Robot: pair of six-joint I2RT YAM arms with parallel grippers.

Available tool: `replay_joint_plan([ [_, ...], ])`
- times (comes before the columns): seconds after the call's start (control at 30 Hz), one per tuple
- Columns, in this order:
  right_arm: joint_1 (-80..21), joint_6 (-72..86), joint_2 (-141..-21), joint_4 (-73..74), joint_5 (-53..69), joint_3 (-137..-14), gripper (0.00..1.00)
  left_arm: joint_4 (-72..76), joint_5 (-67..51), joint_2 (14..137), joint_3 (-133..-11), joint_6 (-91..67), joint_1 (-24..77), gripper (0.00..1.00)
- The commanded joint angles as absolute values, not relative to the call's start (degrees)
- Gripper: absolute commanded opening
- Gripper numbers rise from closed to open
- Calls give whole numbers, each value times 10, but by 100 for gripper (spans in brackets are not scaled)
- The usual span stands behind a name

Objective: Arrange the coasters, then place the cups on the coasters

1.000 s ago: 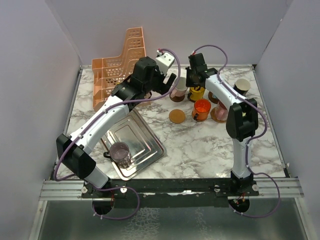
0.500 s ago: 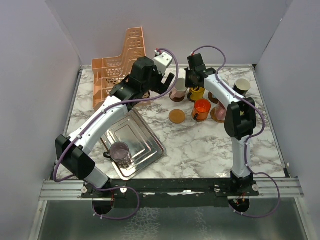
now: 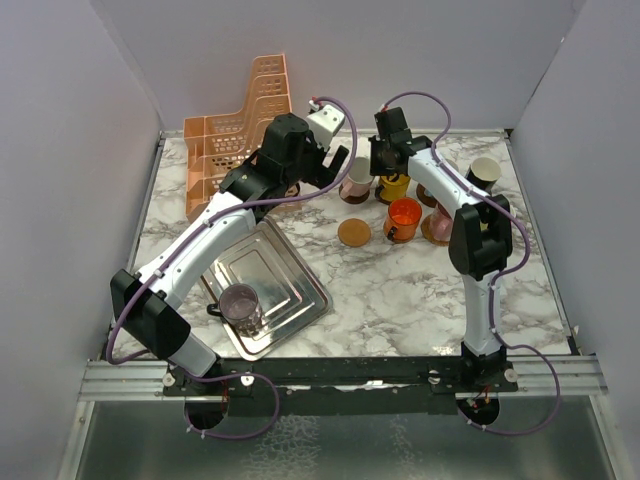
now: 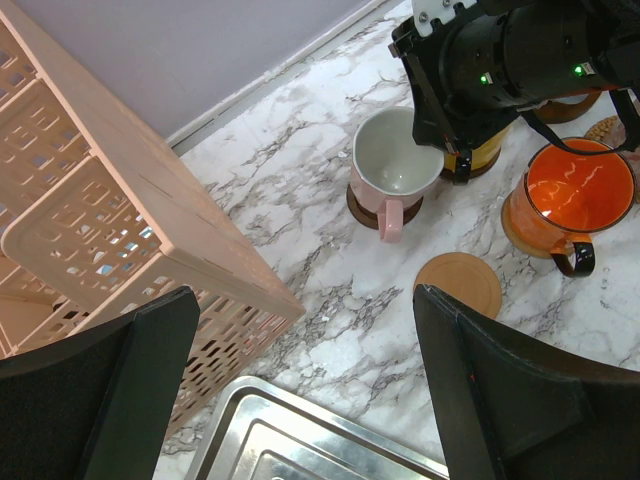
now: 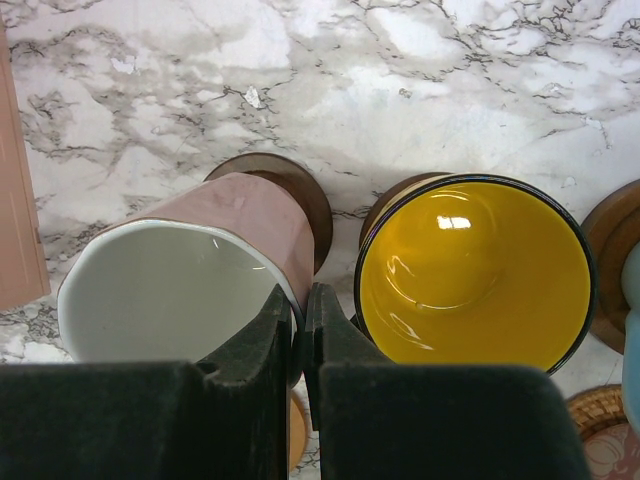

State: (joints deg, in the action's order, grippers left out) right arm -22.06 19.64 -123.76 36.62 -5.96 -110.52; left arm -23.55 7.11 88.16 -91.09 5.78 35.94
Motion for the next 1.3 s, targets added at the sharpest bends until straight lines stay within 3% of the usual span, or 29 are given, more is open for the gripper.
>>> replay_joint_plan([
  [0.0,-225,196,-1229,337,-46,-1114,2,-221,70,860,-907,61,355,92],
  [0.93,-228,188,-1244,339,-61,-1114,6,-224,64,857,-904,61,354,93],
  [1.27,-229,185,-1244,342,-63,-1120,15,-225,62,854,-903,62,353,93],
])
